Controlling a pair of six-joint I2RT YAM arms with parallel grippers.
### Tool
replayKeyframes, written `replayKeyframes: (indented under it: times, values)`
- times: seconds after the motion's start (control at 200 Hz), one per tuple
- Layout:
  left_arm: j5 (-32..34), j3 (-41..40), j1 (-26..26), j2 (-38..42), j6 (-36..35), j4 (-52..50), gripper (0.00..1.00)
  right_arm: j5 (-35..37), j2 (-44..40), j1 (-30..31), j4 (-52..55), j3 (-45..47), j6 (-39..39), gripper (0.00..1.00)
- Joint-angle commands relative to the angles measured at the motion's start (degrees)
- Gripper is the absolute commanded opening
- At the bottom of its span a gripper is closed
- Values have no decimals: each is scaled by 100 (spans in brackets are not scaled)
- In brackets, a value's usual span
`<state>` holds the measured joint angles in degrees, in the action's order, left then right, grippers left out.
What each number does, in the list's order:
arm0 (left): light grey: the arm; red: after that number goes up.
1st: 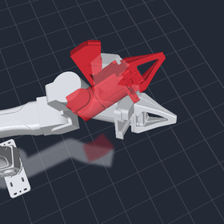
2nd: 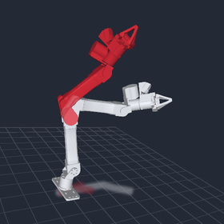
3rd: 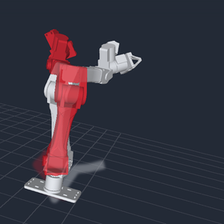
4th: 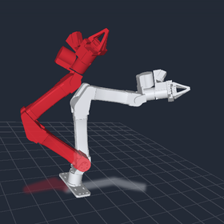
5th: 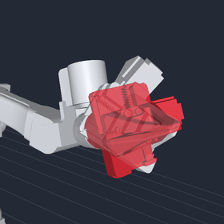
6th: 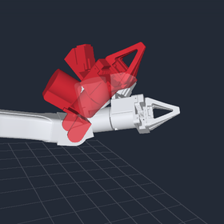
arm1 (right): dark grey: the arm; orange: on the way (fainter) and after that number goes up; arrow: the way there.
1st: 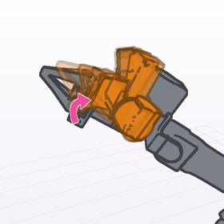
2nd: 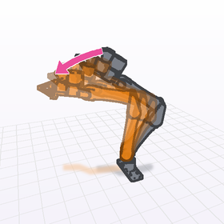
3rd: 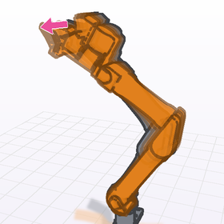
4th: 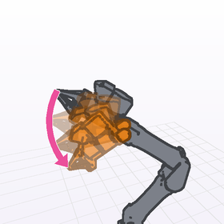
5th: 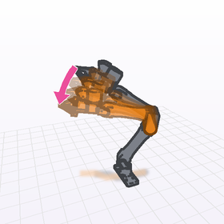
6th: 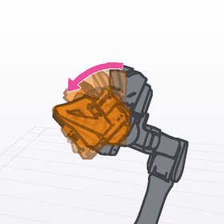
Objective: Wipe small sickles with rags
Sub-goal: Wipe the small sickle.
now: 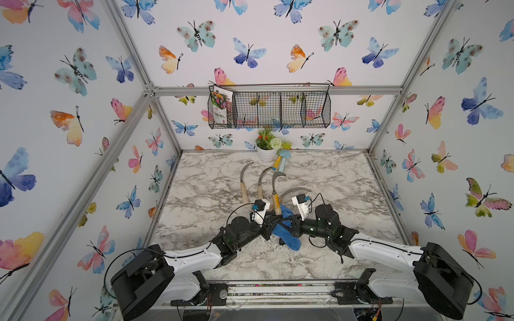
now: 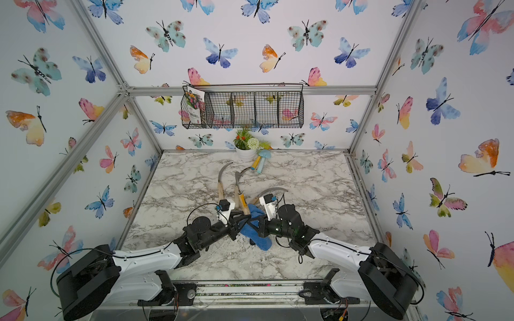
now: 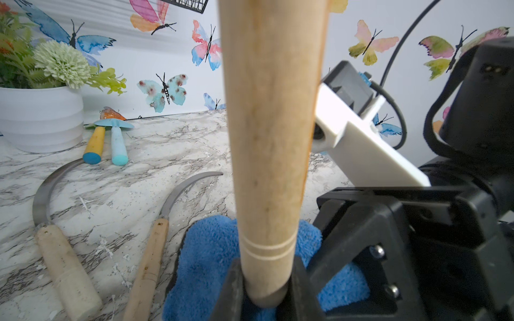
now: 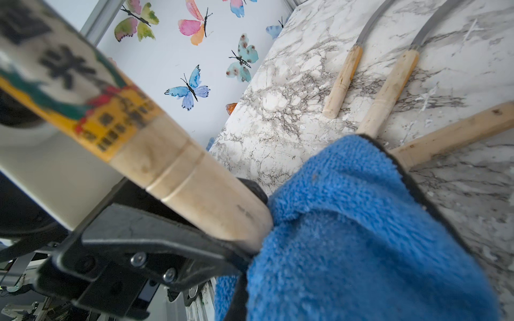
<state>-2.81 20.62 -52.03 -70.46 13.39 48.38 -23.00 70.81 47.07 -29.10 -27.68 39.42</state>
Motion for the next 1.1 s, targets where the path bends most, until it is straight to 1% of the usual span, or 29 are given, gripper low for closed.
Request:
replayKeyframes:
  times: [0.0,0.105,0.17,0.22,0.33,0.395,0.44,0.516,0.551,0.636,0.791,0.851,0.936,1.026,1.091]
  values:
    - [5,28,17,-16,-29,-235,0,-304,-7,18,-696,-41,28,2]
    - [-30,35,17,-3,-38,-241,0,-524,372,36,-755,-244,36,2]
    - [-11,38,16,4,-42,-251,0,-583,414,47,-653,-324,-26,2]
    - [-11,38,22,6,-39,-253,0,-401,246,52,-472,-298,-107,2]
    - [-40,13,26,27,-39,-257,0,109,-419,52,-333,32,-191,2]
    - [-41,-3,26,47,-38,-267,0,137,-559,52,-455,157,-134,2]
    - [-45,-10,26,58,-38,-255,0,14,-430,48,-533,94,-88,2]
    - [-69,8,35,58,-38,-250,0,-292,37,110,-524,-219,-76,2]
    - [-91,24,35,58,-29,-266,0,-323,219,175,-460,-372,-120,2]
    - [-114,27,34,41,-29,-269,0,-115,276,248,-327,-472,-230,2]
    - [-19,-1,43,84,-47,-289,0,674,-410,247,-276,-49,-223,2]
    - [-56,6,39,96,-34,-292,0,735,-507,245,-184,-70,-143,2]
    - [-155,37,44,22,-29,-269,0,467,-214,261,311,-493,-220,2]
    - [-127,104,42,-81,-54,-323,0,332,224,512,67,-642,-308,2]
    - [-110,110,52,-85,-47,-346,0,355,266,584,-181,-552,-270,2]
